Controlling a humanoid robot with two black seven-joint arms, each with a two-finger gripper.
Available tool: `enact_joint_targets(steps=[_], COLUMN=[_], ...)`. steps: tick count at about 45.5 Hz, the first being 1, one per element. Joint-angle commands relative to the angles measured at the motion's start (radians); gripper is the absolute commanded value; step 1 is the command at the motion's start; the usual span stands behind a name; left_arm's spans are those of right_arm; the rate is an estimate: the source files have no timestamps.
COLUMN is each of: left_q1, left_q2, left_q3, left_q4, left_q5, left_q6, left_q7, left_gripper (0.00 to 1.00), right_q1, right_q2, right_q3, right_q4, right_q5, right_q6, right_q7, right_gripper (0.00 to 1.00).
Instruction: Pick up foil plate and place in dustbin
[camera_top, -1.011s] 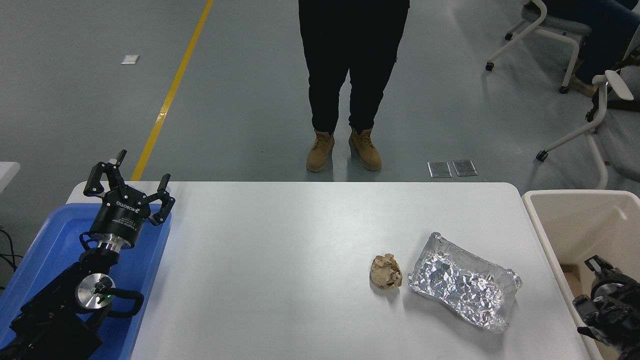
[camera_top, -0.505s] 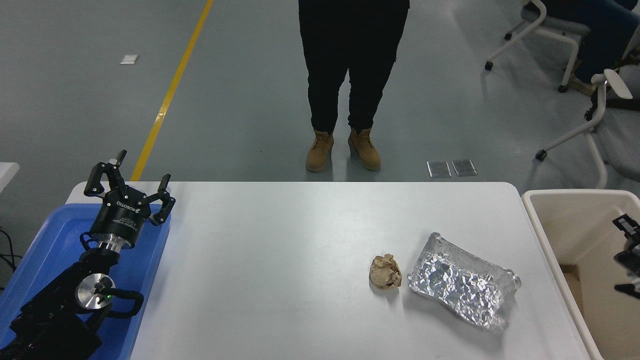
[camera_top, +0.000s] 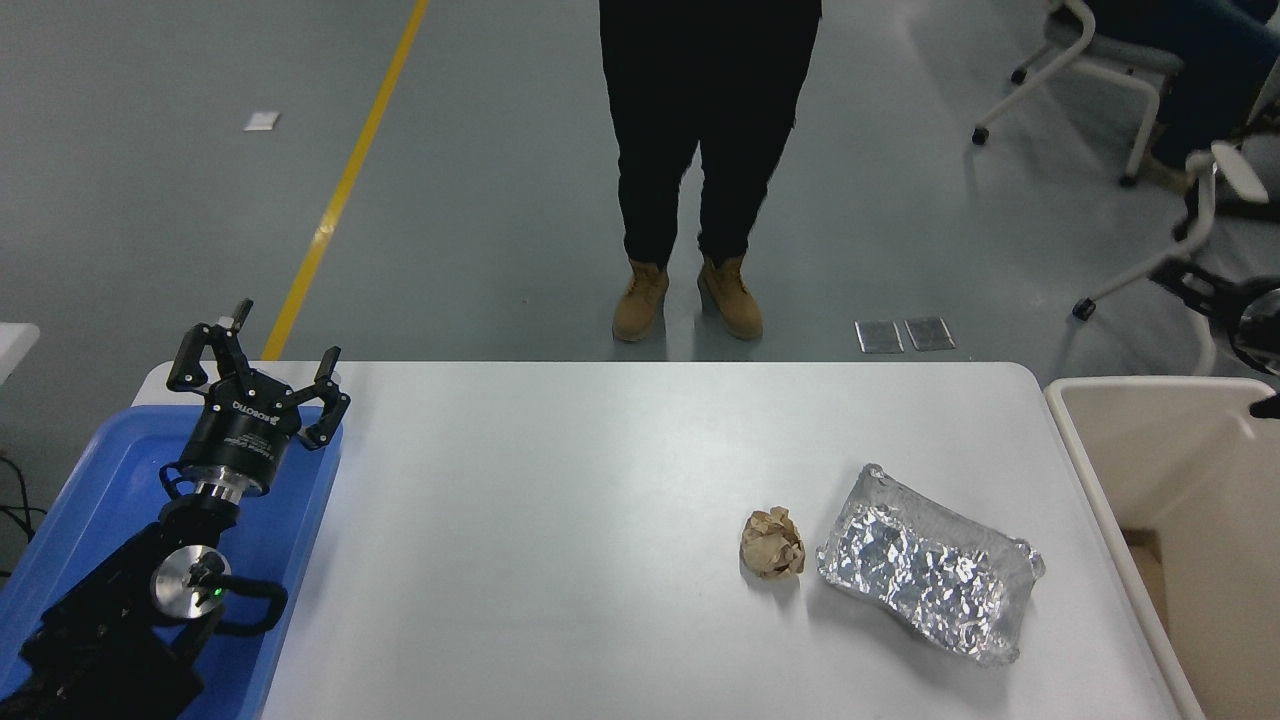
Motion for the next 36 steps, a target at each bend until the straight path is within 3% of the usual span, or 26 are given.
enact_joint_targets(steps=[1, 6, 15, 25, 36], left_q1=[0.000, 0.000, 0.000, 0.000, 0.000], left_q2=[0.000, 0.000, 0.000, 0.000, 0.000], left_q3=[-0.001, -0.001, 0.000, -0.001, -0.001], left_q4=[0.000, 0.000, 0.000, 0.000, 0.000], left_q5=[0.000, 0.000, 0.000, 0.000, 0.000], left_q6=[0.000, 0.000, 0.000, 0.000, 0.000], left_q7=[0.000, 0.000, 0.000, 0.000, 0.000], left_gripper=[0.98, 0.98, 0.98, 0.98, 0.98], right_q1=[0.389, 0.549, 0.758, 0.882, 0.990], right_q2=[0.000, 0.009, 0.055, 0.096, 0.133], right_q3=[-0.113, -0.171, -0.226, -0.226, -0.190], right_q4=[0.278, 0.404, 0.589, 0.617, 0.616], right_q5=[0.002, 0.002, 0.000, 0.002, 0.002], right_q6=[0.419, 0.525, 0.556, 0.721, 0.726], right_q7=[0.000, 0.000, 0.001, 0.001, 0.006], right_gripper=[1.00, 1.00, 1.00, 1.00, 1.00])
